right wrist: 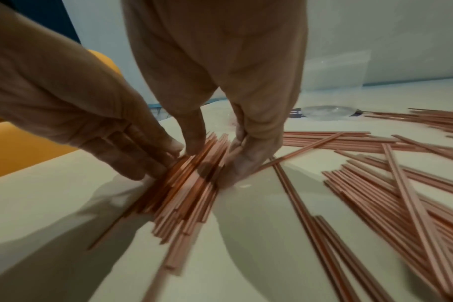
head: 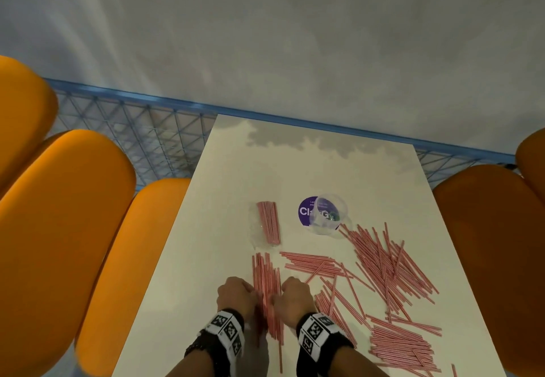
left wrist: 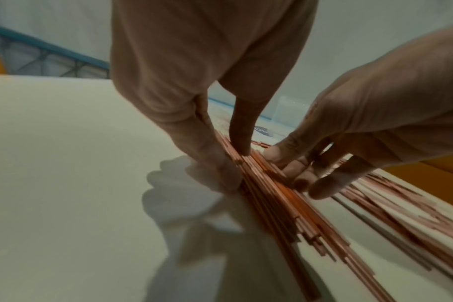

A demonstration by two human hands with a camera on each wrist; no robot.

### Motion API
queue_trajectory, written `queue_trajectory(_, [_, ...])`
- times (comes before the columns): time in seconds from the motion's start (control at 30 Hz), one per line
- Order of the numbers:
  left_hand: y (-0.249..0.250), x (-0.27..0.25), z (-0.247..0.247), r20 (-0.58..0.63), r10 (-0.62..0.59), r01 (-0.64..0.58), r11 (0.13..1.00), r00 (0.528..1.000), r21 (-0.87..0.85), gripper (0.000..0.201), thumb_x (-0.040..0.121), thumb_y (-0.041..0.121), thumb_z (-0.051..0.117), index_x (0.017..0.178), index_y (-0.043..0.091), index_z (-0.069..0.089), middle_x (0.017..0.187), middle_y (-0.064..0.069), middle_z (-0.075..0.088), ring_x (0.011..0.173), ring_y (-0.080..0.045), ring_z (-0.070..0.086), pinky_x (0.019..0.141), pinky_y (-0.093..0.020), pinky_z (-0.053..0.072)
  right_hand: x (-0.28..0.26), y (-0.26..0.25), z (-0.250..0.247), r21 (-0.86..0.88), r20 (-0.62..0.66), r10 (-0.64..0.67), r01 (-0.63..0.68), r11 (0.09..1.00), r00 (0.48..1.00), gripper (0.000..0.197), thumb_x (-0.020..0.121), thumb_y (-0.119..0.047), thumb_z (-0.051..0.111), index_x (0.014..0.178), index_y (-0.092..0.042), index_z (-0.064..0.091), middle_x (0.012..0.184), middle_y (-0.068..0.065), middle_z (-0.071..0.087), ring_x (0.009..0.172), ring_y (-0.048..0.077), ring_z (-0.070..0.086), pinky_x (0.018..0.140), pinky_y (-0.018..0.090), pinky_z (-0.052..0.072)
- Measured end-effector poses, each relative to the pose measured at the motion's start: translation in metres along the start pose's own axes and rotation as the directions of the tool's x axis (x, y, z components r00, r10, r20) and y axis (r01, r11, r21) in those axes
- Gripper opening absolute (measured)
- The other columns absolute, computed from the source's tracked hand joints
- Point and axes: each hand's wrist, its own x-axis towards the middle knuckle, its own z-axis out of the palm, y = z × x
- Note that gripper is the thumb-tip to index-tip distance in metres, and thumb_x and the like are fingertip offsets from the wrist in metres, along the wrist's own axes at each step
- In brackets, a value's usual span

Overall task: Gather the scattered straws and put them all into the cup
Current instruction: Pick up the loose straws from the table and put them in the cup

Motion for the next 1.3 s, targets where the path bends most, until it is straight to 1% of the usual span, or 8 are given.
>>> queue_trajectory(0.23, [0.002,0.005,0.002,0.243,-0.150,0.228,0.915,0.958,-0.332,0.016,0.080,0.014,0.066,0.092,0.014,0.076,0.088,0.000,0.078,0.087,-0.015,0.072,0.082,-0.027,0.057,0.008,-0.021,0.009,-0.045,0.107,0.011,-0.006,0.999,0.994,0.021,0.086,-0.020,0.062,0.101,-0.004,0.061,0.104,0.010,0.066,0.093,0.025,0.064,0.067,0.026,0.047])
queue_trajectory(0.37, [0.009,-0.003,0.000,0.314,-0.189,0.327,0.814,0.930,-0.481,0.007,0.083,0.005,0.068,0.077,0.004,0.065,0.055,-0.007,0.067,0.056,-0.022,0.064,0.060,-0.033,0.058,0.009,-0.022,0.013,-0.021,0.170,-0.005,0.009,1.000,0.985,0.023,0.082,-0.009,0.056,0.104,-0.005,0.051,0.109,0.012,0.060,0.096,0.025,0.062,0.082,0.034,0.056])
queue_trajectory(0.43, [0.015,-0.002,0.000,0.349,-0.171,0.345,0.775,0.921,-0.530,0.009,0.084,0.004,0.066,0.076,0.004,0.064,0.068,-0.011,0.064,0.061,-0.025,0.061,0.058,-0.033,0.056,0.009,-0.022,0.011,-0.022,0.198,-0.026,0.031,0.999,0.980,0.039,0.083,-0.010,0.053,0.121,-0.001,0.045,0.122,0.016,0.055,0.110,0.030,0.058,0.085,0.034,0.052])
queue_trajectory(0.6, [0.034,-0.012,-0.005,0.435,-0.065,0.347,0.711,0.898,-0.611,0.020,0.086,-0.010,0.056,0.070,-0.005,0.067,0.060,-0.017,0.063,0.047,-0.024,0.059,0.042,-0.027,0.052,0.017,-0.011,-0.022,0.100,0.324,-0.114,0.085,0.991,0.939,0.034,0.089,-0.014,0.041,0.113,-0.002,0.062,0.101,0.011,0.066,0.090,0.025,0.063,0.080,0.036,0.053])
queue_trajectory(0.83, [0.047,-0.021,0.003,0.500,0.047,0.342,0.675,0.864,-0.654,0.021,0.087,-0.011,0.051,0.073,-0.009,0.067,0.057,-0.016,0.060,0.049,-0.022,0.058,0.052,-0.030,0.057,0.037,0.024,-0.045,0.245,0.338,-0.124,0.040,0.969,0.933,0.035,0.073,-0.025,0.053,0.104,-0.021,0.066,0.104,0.003,0.072,0.096,0.021,0.067,0.092,0.041,0.054])
queue_trajectory(0.97, [0.049,-0.016,-0.007,0.457,0.056,0.337,0.596,0.888,-0.729,0.012,0.092,0.008,0.059,0.096,-0.003,0.062,0.064,-0.012,0.058,0.055,-0.022,0.055,0.055,-0.032,0.051,0.006,0.018,-0.074,0.342,0.338,-0.232,0.110,0.933,0.912,0.016,0.088,-0.017,0.049,0.096,-0.016,0.062,0.082,0.005,0.068,0.070,0.015,0.064,0.073,0.032,0.053])
queue_trajectory(1.1, [0.059,-0.009,-0.029,0.404,0.079,0.335,0.426,0.911,-0.840,0.045,0.090,0.046,0.062,0.101,0.004,0.053,0.084,-0.014,0.058,0.073,-0.027,0.056,0.067,-0.039,0.049,-0.001,0.024,-0.084,0.339,0.380,-0.287,0.157,0.928,0.879,0.021,0.093,-0.016,0.044,0.109,-0.005,0.051,0.069,0.001,0.059,0.053,0.011,0.056,0.058,0.022,0.048])
queue_trajectory(1.3, [0.072,-0.022,-0.018,0.417,0.146,0.283,0.534,0.897,-0.797,0.045,0.091,0.050,0.058,0.102,0.007,0.063,0.098,-0.012,0.068,0.093,-0.029,0.064,0.076,-0.038,0.049,0.007,0.033,-0.072,0.402,0.278,-0.345,0.217,0.889,0.897,0.026,0.091,-0.033,0.045,0.116,-0.033,0.052,0.061,-0.008,0.044,0.044,0.007,0.036,0.042,0.026,0.031])
